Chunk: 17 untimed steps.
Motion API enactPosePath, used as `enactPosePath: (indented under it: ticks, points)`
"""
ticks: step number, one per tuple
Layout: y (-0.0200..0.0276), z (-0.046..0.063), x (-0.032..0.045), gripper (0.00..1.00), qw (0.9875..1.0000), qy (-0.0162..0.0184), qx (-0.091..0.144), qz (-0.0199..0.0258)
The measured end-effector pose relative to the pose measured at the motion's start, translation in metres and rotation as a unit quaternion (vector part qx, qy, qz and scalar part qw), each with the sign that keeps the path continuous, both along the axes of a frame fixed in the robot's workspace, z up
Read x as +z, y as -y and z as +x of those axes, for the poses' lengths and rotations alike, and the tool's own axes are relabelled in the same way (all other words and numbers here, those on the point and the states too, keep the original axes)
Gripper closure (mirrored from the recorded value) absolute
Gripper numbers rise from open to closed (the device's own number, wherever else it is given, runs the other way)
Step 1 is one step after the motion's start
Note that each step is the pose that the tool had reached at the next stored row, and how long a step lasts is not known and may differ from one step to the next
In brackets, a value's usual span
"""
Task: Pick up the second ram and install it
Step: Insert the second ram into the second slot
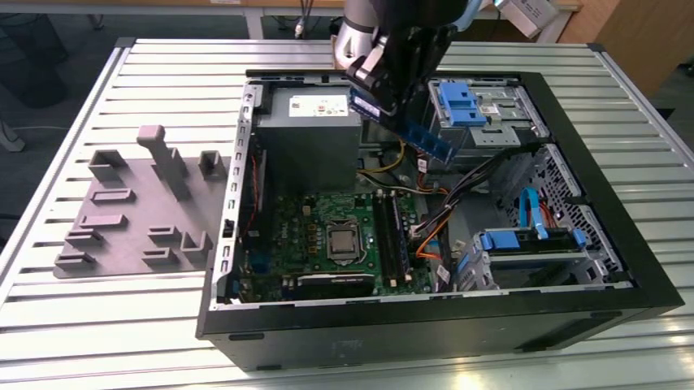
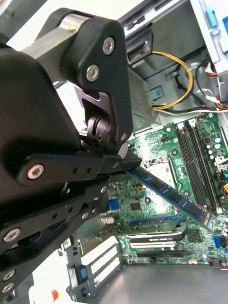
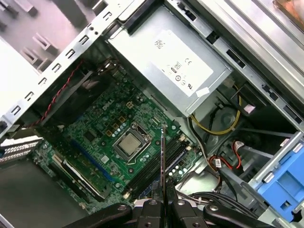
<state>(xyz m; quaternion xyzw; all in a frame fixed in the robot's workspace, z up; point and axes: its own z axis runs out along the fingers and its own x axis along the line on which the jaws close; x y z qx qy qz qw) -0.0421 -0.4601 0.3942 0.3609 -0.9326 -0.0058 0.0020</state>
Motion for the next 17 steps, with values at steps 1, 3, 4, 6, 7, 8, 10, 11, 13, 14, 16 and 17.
enactPosePath:
  ticks: [1, 3, 4, 6, 7, 8, 10, 11, 13, 14, 16, 17]
  points:
    - [0.0, 0.0, 0.0, 0.86, 1.0, 0.0, -0.006, 0.0]
    - [-0.0001, 0.0, -0.0001, 0.86, 0.9998, 0.0, -0.02, 0.0]
    - [-0.0002, 0.0, -0.0002, 0.86, 0.9996, 0.0, -0.027, 0.0]
    - [-0.0003, 0.0, -0.0002, 0.86, 0.9992, 0.0, -0.04, 0.0]
    - [-0.0003, 0.0, -0.0003, 0.86, 0.9989, 0.0, -0.046, 0.0]
    - [-0.0003, 0.0, -0.0003, 0.86, 0.9986, 0.0, -0.052, 0.0]
    - [-0.0004, 0.0, -0.0004, 0.86, 0.9978, 0.0, -0.066, -0.0001]
    - [-0.0005, 0.0, -0.0004, 0.86, 0.9974, 0.0, -0.072, -0.0001]
    - [-0.0006, 0.0, -0.0005, 0.86, 0.9964, 0.0, -0.085, -0.0002]
    - [-0.0006, 0.0, -0.0005, 0.86, 0.9958, 0.0, -0.091, -0.0002]
    - [-0.0008, 0.0, -0.0006, 0.86, 0.9945, 0.0, -0.105, -0.0002]
    - [-0.0008, 0.0, -0.0007, 0.86, 0.9938, 0.0, -0.112, -0.0002]
